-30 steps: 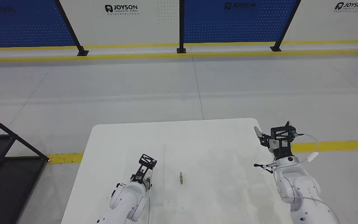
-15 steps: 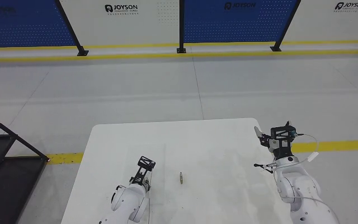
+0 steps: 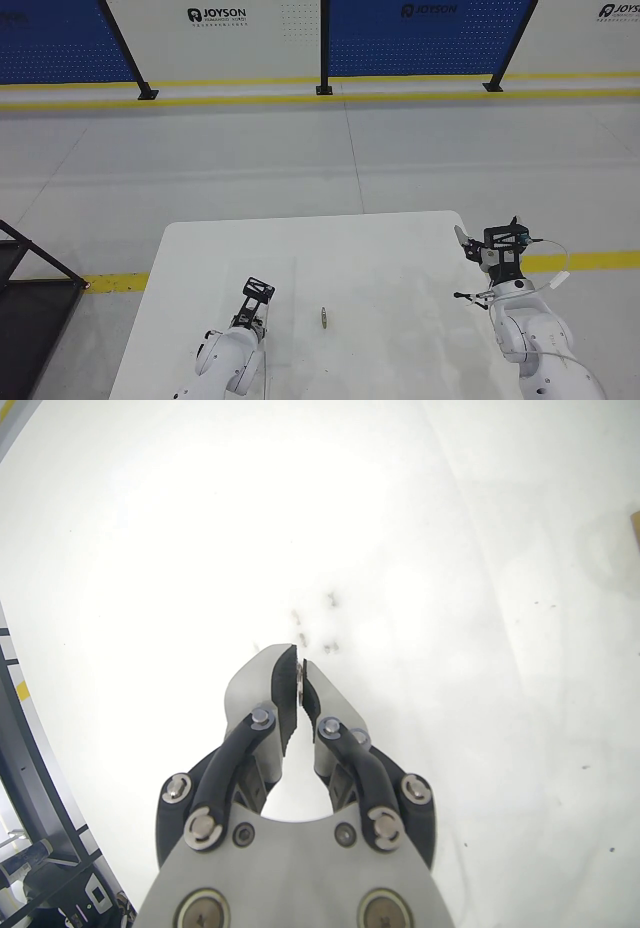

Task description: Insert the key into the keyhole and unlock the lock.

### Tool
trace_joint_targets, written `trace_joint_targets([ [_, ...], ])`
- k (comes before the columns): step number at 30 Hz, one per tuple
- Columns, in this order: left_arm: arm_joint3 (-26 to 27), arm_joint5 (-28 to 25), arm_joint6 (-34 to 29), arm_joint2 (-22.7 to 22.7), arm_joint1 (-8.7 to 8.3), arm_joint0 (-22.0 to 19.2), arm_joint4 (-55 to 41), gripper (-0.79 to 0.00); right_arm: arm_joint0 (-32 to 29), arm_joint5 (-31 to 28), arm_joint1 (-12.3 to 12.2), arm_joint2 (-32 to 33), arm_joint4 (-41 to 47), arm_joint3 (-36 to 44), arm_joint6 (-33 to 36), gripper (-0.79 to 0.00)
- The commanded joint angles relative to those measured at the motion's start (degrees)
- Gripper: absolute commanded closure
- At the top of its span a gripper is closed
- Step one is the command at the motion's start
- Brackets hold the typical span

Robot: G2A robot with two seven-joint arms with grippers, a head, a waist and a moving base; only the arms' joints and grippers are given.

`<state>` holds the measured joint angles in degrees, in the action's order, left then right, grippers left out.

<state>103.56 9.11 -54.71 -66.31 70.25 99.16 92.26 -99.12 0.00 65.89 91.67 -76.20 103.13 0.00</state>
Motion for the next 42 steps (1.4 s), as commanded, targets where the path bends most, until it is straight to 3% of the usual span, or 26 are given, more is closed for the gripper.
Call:
trace_joint_targets([
  [1, 0.3, 0.1, 0.2, -0.3, 0.01, 0.3, 0.0, -0.102, 0.0, 0.0, 0.0, 0.0, 0.0, 0.0, 0.0, -0.785],
  [3, 0.5, 0.1, 0.5, -0.6, 0.02, 0.6, -0.1, -0.074, 0.0, 0.0, 0.0, 0.0, 0.0, 0.0, 0.0, -0.785],
  [4, 0.6, 0.1, 0.6, -0.7, 0.02, 0.8, -0.2, 0.0, 0.0, 0.0, 0.0, 0.0, 0.0, 0.0, 0.0, -0.785],
  [14, 2.0, -1.8, 3.1, -2.5, -0.11, 2.4, -1.2, 0.0, 0.0, 0.0, 0.0, 0.0, 0.0, 0.0, 0.0, -0.785],
  [20, 5.6, -5.3, 5.1, -5.7, -0.67, 5.6, -3.1, 0.0, 0.0, 0.0, 0.0, 0.0, 0.0, 0.0, 0.0, -0.785],
  [28, 12.3, -17.0, 17.0, -15.0, -2.25, 14.2, -9.3, 0.0, 0.0, 0.0, 0.0, 0.0, 0.0, 0.0, 0.0, -0.785],
  [38, 8.7, -42.4, 43.6, -29.0, -4.29, 18.2, -20.1, 0.0, -2.8, 1.5, 0.2, -1.2, -4.6, 4.3, 3.4, -0.785],
  [40, 7.1, -45.9, 47.5, -30.5, -4.57, 18.4, -20.2, 0.0, -4.9, 1.1, 0.3, -3.3, -6.8, 5.7, 3.4, -0.785],
  [42, 7.1, -45.9, 47.5, -30.5, -4.57, 18.4, -20.2, 0.0, -6.5, 0.2, 0.3, -5.4, -9.4, 6.5, 3.7, -0.785],
])
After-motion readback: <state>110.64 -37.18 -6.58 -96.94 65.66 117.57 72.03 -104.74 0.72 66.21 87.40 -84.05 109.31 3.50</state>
